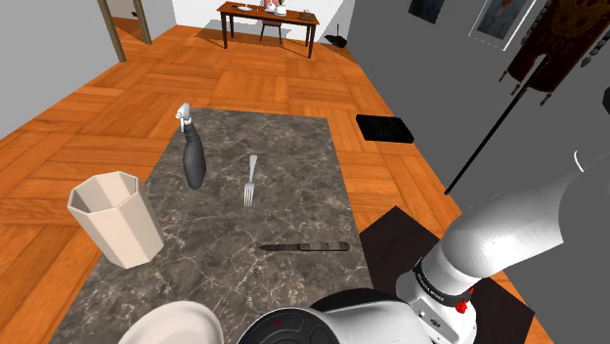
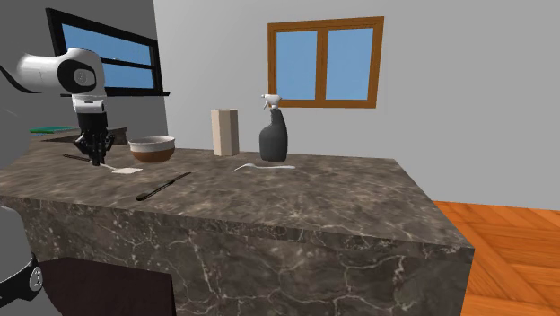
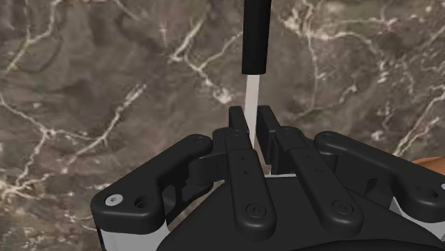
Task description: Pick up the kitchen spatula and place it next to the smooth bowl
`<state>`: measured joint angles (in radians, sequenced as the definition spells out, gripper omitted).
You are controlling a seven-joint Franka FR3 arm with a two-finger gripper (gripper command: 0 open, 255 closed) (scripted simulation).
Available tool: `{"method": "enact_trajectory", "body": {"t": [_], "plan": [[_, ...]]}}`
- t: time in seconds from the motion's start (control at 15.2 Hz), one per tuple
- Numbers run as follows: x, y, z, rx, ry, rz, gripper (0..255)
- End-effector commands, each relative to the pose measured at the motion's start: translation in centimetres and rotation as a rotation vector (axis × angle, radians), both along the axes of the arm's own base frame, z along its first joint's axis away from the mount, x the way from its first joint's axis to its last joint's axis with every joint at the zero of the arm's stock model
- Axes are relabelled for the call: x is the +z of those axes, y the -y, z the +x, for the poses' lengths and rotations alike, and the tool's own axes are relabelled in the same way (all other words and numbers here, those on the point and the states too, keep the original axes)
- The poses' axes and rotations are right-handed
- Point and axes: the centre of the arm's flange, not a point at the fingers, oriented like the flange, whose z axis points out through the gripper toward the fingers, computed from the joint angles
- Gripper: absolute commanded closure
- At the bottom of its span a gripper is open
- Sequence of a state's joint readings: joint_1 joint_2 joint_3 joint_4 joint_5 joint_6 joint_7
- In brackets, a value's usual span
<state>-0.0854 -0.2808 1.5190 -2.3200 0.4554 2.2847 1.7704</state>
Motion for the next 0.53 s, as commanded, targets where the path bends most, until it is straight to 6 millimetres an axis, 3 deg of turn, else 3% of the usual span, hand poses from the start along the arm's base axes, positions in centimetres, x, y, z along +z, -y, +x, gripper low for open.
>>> {"method": "enact_trajectory", "body": {"t": [0.0,0.2,0.26,0.46], "plan": [[-0.05,0.02,0.00,0.000,0.000,0.000,255],[-0.04,0.02,-0.01,0.000,0.000,0.000,255],[-0.04,0.02,-0.01,0.000,0.000,0.000,0],[-0.04,0.02,-0.01,0.000,0.000,0.000,0]]}}
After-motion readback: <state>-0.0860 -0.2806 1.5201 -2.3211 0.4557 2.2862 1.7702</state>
